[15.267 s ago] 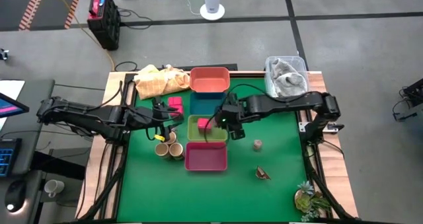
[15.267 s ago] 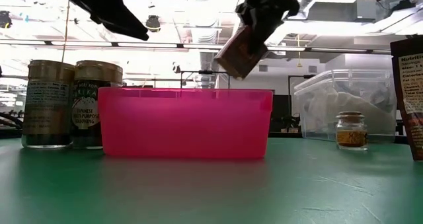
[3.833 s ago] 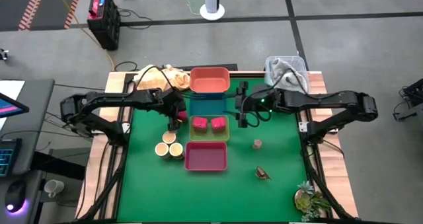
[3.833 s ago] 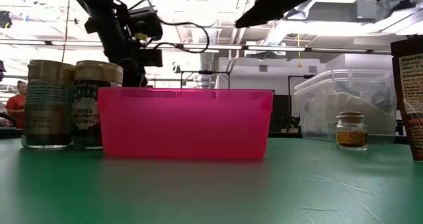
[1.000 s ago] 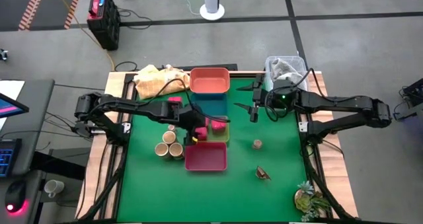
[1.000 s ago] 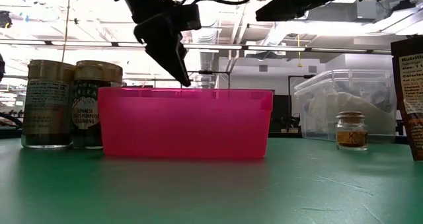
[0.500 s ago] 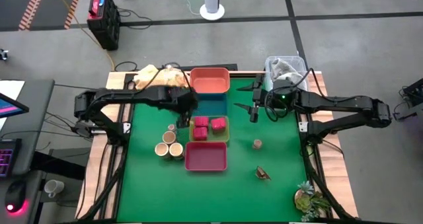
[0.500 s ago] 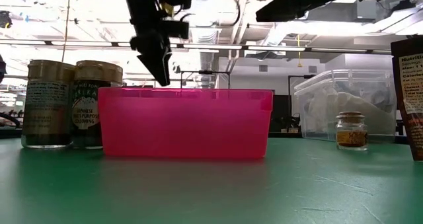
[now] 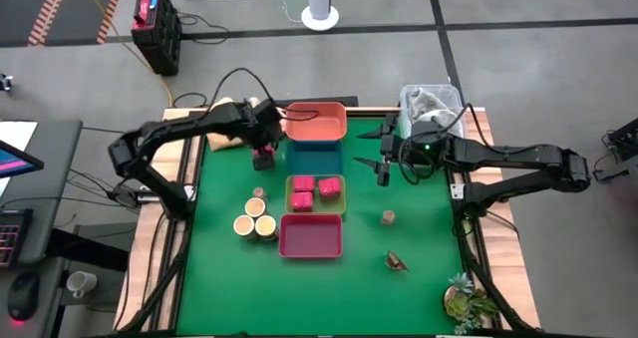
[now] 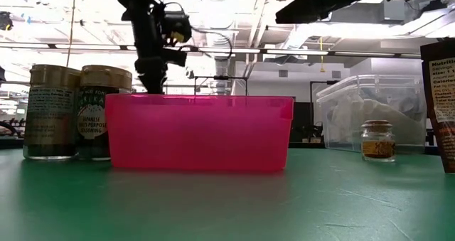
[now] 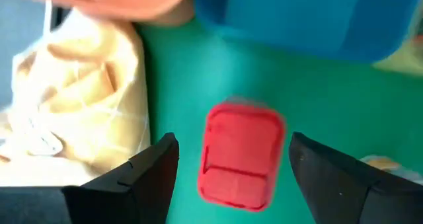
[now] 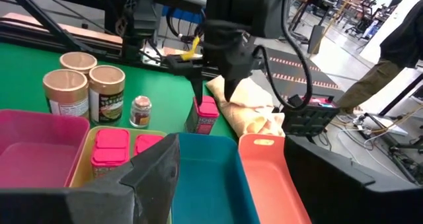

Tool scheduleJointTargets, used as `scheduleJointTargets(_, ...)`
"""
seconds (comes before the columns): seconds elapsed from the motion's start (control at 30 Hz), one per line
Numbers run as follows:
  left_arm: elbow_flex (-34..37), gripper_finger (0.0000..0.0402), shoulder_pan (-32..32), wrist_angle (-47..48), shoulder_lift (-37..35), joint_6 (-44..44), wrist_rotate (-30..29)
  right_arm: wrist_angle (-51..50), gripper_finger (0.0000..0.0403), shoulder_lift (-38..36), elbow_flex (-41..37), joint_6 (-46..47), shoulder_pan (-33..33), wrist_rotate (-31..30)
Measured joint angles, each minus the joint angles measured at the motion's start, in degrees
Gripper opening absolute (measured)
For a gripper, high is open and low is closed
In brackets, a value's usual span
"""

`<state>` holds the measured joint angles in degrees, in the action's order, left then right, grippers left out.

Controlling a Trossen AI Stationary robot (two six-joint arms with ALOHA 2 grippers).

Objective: Sort spices by type
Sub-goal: Put the red seasoning bottle into the green bin

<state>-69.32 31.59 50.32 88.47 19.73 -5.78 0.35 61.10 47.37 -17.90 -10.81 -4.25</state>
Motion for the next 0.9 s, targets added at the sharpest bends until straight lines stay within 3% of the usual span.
scheduleJointTargets(0.3,5.56,0.0272,1.58,-2.26,-0.30,1.62,4.00,-0.78,0.0299,0.02,0.00,1.42,0.05,0.00)
scheduleJointTargets(0.8,5.37,0.0272,1.15,-0.67,0.07,4.96,-1.10,-0.78,0.0299,0.02,0.00,1.52,0.31,0.00)
scheduleJointTargets(0.9,6.20,0.0272,-0.40,0.22,0.02,9.90,-6.76,-0.74,0.0299,0.02,0.00,1.52,0.31,0.00)
